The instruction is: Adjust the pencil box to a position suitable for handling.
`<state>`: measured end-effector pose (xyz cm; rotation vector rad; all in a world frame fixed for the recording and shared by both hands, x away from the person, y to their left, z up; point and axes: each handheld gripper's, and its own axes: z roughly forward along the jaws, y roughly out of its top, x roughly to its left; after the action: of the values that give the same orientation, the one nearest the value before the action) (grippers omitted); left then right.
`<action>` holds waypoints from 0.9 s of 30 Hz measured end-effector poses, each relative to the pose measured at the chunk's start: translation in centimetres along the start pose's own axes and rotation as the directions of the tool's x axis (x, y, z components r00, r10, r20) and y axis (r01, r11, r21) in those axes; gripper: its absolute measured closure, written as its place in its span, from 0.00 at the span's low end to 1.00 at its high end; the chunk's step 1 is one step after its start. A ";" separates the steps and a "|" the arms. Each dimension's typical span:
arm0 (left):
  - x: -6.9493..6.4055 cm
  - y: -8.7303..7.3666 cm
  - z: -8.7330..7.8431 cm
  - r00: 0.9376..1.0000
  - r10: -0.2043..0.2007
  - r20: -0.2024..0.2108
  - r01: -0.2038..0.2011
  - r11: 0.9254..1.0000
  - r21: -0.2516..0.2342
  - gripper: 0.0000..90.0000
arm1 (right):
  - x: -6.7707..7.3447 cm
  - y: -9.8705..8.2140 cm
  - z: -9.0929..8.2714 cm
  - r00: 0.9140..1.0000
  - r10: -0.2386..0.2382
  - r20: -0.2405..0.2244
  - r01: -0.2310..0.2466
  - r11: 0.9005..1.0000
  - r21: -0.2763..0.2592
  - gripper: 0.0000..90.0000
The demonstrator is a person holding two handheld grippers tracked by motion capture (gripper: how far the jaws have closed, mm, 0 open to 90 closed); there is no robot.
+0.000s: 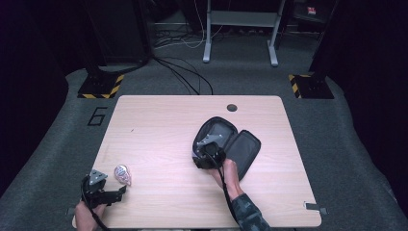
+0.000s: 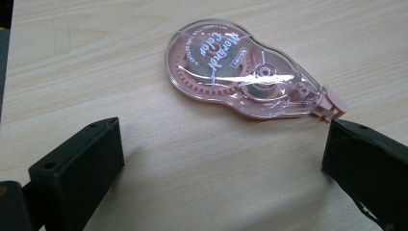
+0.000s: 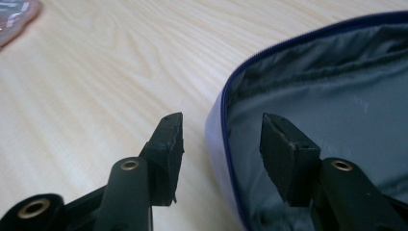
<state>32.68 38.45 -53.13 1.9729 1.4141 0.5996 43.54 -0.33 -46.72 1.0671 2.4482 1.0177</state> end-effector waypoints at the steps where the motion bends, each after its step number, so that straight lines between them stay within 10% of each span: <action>1: 0.0 0.0 0.0 1.000 0.000 0.001 0.000 1.000 0.001 0.00 | 0.0 0.0 0.0 1.000 0.000 0.000 0.000 1.000 0.000 0.56; 12: 0.0 0.0 0.0 1.000 0.000 0.001 0.000 1.000 0.001 0.00 | 0.5 0.3 2.6 0.999 -0.038 0.007 0.038 0.996 0.086 0.90; 27: 0.0 0.0 0.0 1.000 0.000 -0.001 0.000 1.000 -0.003 0.00 | 0.9 -4.1 -1.4 0.994 -0.057 -0.093 0.065 0.994 0.082 0.89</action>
<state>32.68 38.44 -53.16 1.9706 1.4135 0.6023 40.07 -2.36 -48.57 0.9851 2.6013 0.9709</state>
